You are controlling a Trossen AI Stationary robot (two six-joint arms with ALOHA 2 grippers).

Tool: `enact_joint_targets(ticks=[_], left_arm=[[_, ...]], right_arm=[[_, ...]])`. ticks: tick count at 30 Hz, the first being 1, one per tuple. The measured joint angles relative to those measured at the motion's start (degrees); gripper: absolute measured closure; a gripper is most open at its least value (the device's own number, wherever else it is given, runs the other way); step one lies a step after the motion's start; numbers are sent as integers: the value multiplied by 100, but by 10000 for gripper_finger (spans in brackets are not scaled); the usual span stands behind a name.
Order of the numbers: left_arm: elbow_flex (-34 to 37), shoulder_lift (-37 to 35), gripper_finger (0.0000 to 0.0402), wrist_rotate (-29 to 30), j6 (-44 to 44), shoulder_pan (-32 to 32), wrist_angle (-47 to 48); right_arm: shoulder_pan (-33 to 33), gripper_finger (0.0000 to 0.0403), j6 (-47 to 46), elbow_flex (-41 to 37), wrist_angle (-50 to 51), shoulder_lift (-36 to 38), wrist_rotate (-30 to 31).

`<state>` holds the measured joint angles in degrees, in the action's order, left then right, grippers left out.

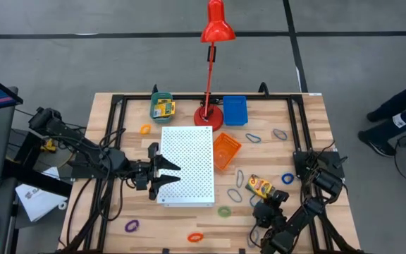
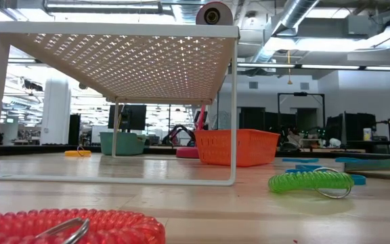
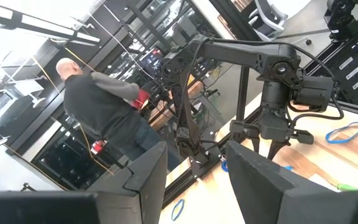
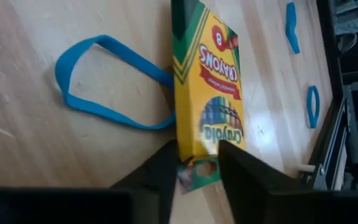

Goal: Pick & Place Office Desk Supplies
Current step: Put the yellow crayon box into the green bin

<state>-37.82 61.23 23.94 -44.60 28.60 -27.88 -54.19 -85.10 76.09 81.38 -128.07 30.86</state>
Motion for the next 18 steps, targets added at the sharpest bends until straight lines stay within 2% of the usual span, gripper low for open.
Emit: enact_joint_targets(ticks=[3,5,13,18], left_arm=[[0,0,244,0,9,0,0],[0,0,244,0,29,0,2],[0,0,244,0,48,0,3],[0,0,244,2,48,0,26]], right_arm=[[-8,369,-27,0,5,0,22],[-42,392,-99,0,34,0,52],[-173,399,-864,289,831,-94,44],[-145,401,-896,483,847,-36,24]])
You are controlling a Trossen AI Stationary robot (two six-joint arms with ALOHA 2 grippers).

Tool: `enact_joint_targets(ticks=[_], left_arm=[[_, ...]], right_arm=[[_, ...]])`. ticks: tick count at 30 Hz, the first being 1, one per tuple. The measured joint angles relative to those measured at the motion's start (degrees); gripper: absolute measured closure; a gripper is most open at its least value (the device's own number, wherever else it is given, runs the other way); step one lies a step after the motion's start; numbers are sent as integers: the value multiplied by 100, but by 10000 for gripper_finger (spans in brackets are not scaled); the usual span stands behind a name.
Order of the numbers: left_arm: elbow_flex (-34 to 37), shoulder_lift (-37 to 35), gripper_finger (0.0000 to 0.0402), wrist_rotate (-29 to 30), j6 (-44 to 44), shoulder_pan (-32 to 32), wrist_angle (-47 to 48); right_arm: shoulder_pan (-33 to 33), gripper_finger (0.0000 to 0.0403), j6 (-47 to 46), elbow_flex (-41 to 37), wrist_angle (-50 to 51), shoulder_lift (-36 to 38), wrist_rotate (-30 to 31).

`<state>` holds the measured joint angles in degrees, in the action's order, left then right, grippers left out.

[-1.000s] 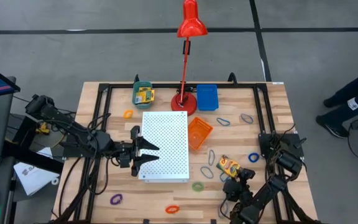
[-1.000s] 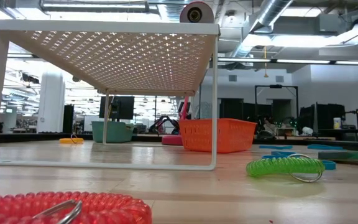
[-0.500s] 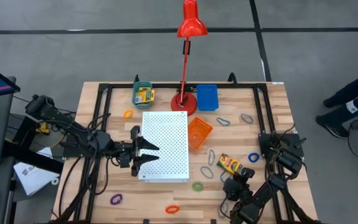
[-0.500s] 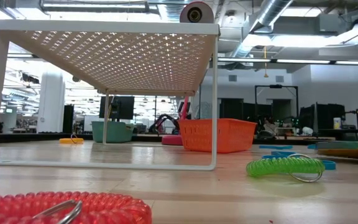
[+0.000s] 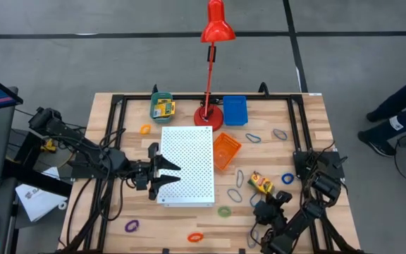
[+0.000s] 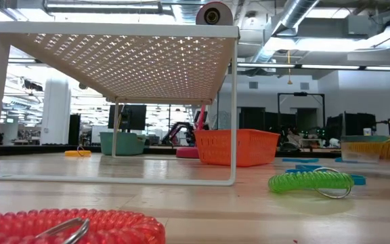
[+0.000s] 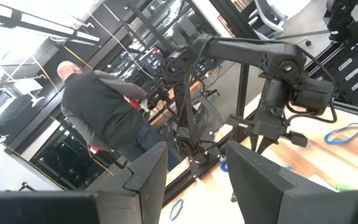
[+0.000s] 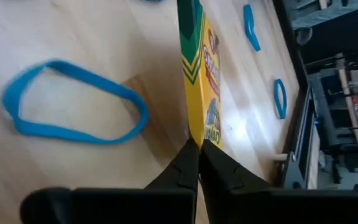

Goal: Pick & Place Office Desk Supplies
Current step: Put the yellow crayon box into the green bin

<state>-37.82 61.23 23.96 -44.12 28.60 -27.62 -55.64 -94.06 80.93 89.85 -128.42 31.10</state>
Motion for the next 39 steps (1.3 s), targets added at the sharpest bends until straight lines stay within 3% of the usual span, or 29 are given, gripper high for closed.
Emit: enact_joint_targets(ticks=[7,11,19,25,29,32,36,39], left_arm=[[0,-10,244,829,-50,0,120],[0,-165,244,953,-51,-2,191],[30,-785,244,1628,163,79,863],[318,-1407,243,1911,162,-19,972],[389,-1661,240,1197,161,-150,1263],[389,-1599,229,628,170,-292,1267],[389,-1247,202,30,212,-495,1227],[389,-913,183,-331,141,-524,882]], right_arm=[[99,402,47,449,2,3,202],[263,402,200,705,6,170,524],[552,403,499,750,16,1283,1327],[768,403,1118,750,7,2244,2311],[1034,403,2158,751,-478,2897,2845],[1321,403,3706,752,-1614,3291,2880],[1688,403,5924,754,-3444,3517,2503],[1941,403,6803,756,-4082,3542,2004]])
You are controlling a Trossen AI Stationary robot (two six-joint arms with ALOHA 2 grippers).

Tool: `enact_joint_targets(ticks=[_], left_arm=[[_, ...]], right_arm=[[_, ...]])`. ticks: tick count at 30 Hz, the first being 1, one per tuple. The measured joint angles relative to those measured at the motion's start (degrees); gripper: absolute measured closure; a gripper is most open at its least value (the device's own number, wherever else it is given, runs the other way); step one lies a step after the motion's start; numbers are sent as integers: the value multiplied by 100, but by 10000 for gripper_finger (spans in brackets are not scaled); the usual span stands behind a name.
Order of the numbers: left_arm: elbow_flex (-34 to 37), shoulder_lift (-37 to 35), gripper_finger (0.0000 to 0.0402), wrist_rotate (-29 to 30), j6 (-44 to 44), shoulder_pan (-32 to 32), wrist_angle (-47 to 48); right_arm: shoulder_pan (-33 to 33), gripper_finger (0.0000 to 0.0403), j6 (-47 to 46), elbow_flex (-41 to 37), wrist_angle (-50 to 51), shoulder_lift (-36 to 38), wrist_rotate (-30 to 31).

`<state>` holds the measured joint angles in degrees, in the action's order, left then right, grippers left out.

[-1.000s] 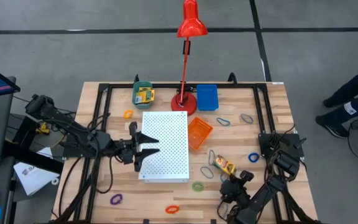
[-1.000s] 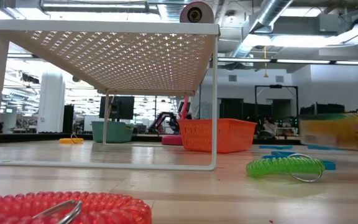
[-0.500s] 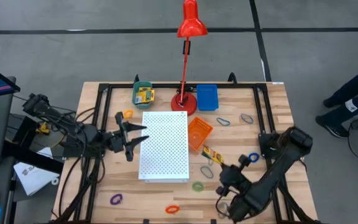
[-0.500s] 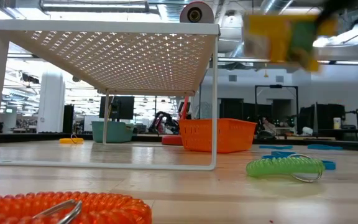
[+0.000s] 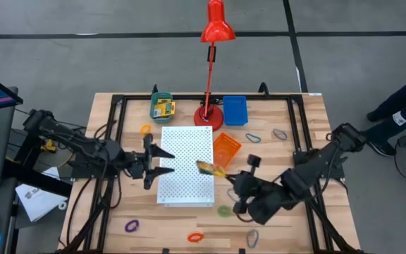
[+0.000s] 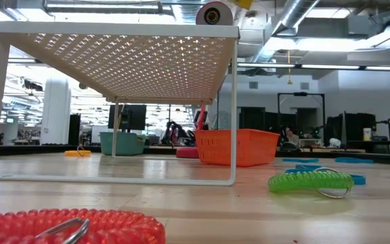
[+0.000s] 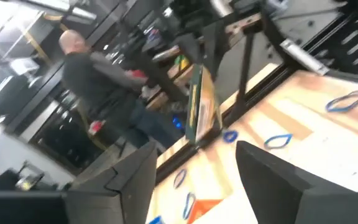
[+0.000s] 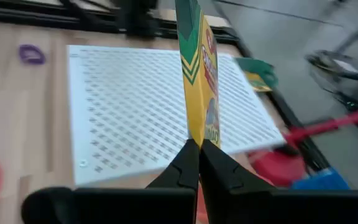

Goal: Pick & Place Office Desk Supplies
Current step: Put the yellow crayon box into the green bin

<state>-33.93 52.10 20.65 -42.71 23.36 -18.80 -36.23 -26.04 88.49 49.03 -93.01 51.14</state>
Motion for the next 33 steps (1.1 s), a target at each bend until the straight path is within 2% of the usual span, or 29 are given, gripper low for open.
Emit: enact_joint_targets(ticks=[3,7,13,30,33], left_arm=[[0,239,170,-159,-159,38,-335],[0,436,165,-493,-165,35,-627],[-2,710,165,-567,-189,34,-1108],[-2,765,165,-707,117,18,-1118],[-2,765,178,-707,158,17,-1177]], right_arm=[[177,403,318,0,-183,-9,-362],[266,403,781,0,-696,-9,-499],[489,403,1567,-6,-1390,-101,-1059],[862,403,3038,-20,-2535,-311,-1550],[917,403,3155,-20,-2603,-311,-1642]])
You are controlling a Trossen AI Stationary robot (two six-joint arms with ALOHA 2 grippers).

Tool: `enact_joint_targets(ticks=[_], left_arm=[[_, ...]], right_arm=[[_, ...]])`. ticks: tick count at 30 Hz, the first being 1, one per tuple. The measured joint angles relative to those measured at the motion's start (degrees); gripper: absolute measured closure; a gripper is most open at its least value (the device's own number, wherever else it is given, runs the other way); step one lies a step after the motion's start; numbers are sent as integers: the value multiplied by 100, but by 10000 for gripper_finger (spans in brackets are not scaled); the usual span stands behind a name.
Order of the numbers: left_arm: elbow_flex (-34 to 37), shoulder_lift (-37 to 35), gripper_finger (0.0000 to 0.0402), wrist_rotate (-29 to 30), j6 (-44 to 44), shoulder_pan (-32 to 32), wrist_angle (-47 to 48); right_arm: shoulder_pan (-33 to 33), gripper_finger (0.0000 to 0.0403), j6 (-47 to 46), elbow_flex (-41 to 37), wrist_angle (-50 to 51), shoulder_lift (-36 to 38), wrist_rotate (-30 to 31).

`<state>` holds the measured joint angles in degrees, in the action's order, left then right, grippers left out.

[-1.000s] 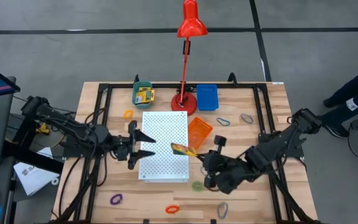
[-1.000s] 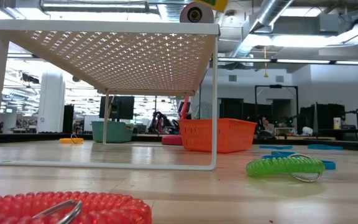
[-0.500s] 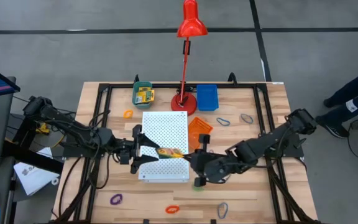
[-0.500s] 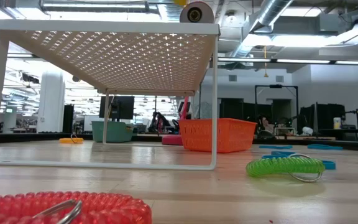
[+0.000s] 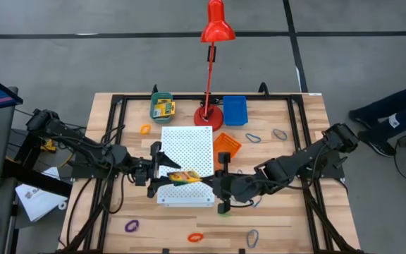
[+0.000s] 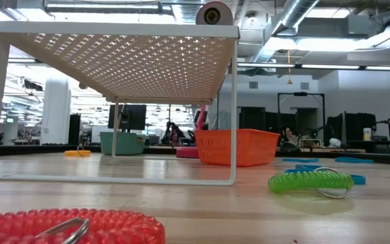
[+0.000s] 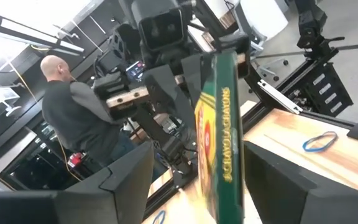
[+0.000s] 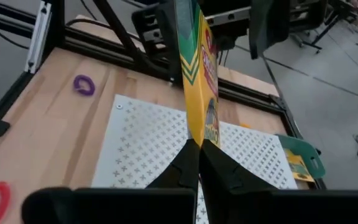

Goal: Pick & Place Office Desk Supplies
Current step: Put the yellow crayon box into the green bin

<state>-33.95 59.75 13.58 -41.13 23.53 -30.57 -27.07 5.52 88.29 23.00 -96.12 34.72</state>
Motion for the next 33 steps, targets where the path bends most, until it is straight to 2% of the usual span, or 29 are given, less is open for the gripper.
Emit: enact_joint_targets(ticks=[5,11,16,20,24,28,30,33], left_arm=[[0,0,242,6,115,0,0],[0,0,375,6,153,-4,-10],[0,0,376,-38,260,0,-49],[0,-58,377,333,256,4,-76],[-10,-172,377,1171,152,-51,72],[-9,-341,377,2242,112,-283,428],[-9,-417,377,2518,176,-507,669],[-6,-570,377,2676,496,-1047,960]], right_arm=[[74,403,192,0,-180,0,-20],[114,403,246,0,-188,3,-33],[115,393,405,2,-275,7,-339],[63,349,459,2,-311,34,-146],[-43,301,285,4,-3,172,284],[-230,264,-258,13,564,379,370],[-300,251,-584,13,771,439,417],[-399,240,-979,13,1156,468,795]])
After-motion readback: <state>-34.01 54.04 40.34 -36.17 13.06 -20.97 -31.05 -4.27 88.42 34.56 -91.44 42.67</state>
